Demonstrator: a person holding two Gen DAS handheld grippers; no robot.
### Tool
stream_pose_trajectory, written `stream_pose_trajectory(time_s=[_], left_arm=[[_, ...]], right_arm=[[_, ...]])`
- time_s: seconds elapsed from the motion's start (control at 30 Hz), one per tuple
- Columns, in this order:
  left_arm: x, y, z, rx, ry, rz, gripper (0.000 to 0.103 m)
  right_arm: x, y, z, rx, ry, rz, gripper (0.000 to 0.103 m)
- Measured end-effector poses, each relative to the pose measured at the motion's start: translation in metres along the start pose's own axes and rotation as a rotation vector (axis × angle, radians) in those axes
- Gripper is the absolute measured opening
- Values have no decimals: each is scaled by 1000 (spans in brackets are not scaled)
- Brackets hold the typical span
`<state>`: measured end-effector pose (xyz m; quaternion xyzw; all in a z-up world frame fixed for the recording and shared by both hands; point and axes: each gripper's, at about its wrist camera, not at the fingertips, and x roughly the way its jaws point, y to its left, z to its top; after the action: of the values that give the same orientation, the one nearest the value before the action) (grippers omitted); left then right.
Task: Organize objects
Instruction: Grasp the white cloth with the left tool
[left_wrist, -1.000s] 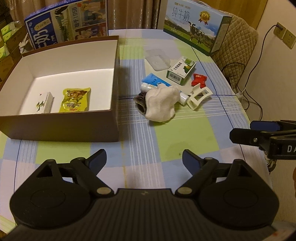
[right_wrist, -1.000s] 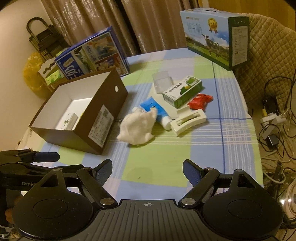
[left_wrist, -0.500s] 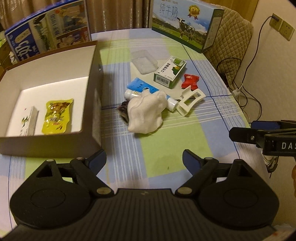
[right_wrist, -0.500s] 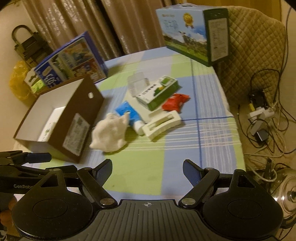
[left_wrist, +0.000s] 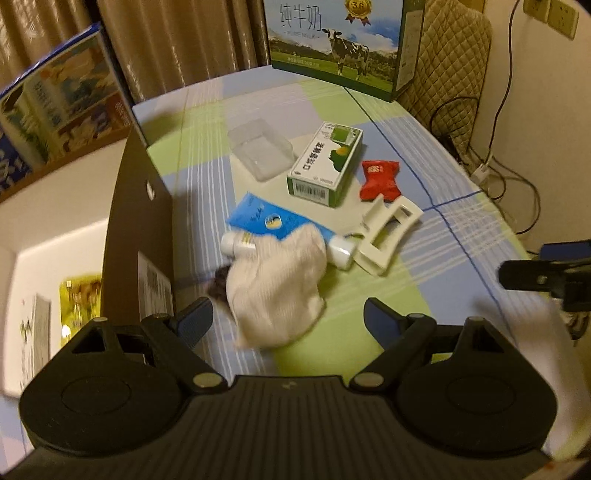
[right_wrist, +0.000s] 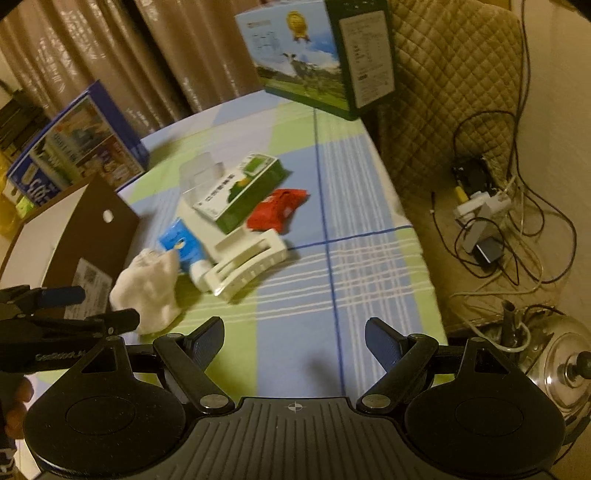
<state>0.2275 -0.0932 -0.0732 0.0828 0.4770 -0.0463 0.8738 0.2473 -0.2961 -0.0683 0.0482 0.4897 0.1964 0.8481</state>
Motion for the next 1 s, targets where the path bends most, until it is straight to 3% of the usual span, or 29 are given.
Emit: stream_pose_trajectory(time_s=[0.13, 0.37, 0.53, 0.6, 0.77, 1.0], left_arm=[[21, -6, 8, 52, 12, 25, 85], [50, -9, 14, 93, 29, 62, 75], [53, -10, 14, 107, 1, 64, 58], [51, -10, 13, 113, -17, 60, 38], [31, -2, 8, 73, -62, 43, 13], [-26, 25, -3, -63, -135, 12, 12]], right_arm=[[6, -6, 4, 21, 5, -11, 81], [13, -17, 8, 51, 12, -31, 81], [15, -20, 10, 58, 12, -34, 81], [17, -20, 11, 57, 10, -29, 81], [21, -15, 14, 38, 13, -10, 81], [29, -2, 21, -2, 14, 28, 81]])
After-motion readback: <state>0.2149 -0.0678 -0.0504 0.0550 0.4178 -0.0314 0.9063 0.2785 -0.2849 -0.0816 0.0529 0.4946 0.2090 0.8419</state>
